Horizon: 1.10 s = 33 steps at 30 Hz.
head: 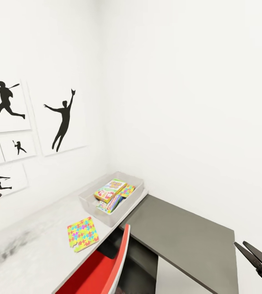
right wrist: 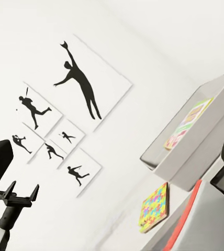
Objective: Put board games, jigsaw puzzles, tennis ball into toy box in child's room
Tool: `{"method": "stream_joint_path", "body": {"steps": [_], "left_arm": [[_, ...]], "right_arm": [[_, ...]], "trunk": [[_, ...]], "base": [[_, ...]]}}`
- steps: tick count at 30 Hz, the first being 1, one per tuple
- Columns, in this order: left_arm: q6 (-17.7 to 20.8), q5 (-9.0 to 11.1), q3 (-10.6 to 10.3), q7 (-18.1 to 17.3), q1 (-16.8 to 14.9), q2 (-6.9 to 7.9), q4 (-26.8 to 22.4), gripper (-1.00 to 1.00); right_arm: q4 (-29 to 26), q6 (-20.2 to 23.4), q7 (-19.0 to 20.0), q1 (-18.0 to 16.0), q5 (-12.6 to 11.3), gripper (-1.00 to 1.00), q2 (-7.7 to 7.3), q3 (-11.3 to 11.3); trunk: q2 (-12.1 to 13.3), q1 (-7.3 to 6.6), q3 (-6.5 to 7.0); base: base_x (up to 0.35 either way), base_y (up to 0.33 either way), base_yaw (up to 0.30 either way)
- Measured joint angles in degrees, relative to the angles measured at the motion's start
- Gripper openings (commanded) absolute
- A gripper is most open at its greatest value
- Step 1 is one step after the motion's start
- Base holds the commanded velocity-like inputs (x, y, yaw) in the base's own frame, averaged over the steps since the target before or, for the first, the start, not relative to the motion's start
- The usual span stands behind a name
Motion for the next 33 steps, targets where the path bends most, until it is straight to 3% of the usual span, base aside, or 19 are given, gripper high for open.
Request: {"method": "stream_joint_path", "body": {"steps": [33], "left_arm": [[0.0, 0.0, 0.0, 0.0, 0.0, 0.0, 0.0, 1.0]], "right_arm": [[0.0, 0.1, 0.0, 0.0, 0.0, 1.0, -0.16, 0.1]], "trunk": [[0.0, 0.0, -2.84]], "base": [[-0.03, 0.011, 0.152]]}}
